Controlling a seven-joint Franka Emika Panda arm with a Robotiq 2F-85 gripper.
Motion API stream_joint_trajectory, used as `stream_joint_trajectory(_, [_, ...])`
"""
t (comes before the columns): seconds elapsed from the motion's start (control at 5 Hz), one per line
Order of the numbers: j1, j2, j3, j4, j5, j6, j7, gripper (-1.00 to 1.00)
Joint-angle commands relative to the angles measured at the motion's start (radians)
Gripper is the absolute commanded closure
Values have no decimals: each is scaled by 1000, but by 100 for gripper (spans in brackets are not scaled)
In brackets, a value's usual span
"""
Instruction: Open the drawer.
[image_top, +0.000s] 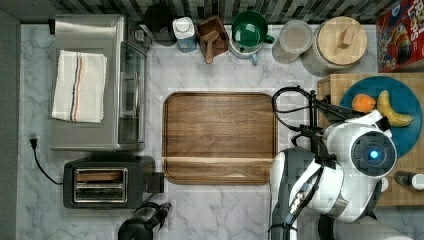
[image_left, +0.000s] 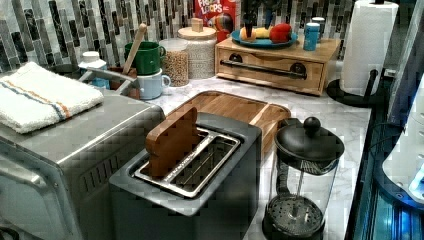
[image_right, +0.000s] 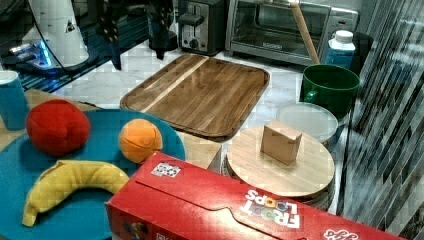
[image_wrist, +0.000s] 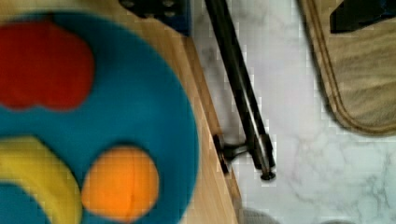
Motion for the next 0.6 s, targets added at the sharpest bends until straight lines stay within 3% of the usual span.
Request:
stream_joint_trajectory(0.2, [-9,84,-9,-62,77,137,-151,-100])
stream_joint_trajectory(0.6, [-18,103,-2,-135,103,232,-132,-100])
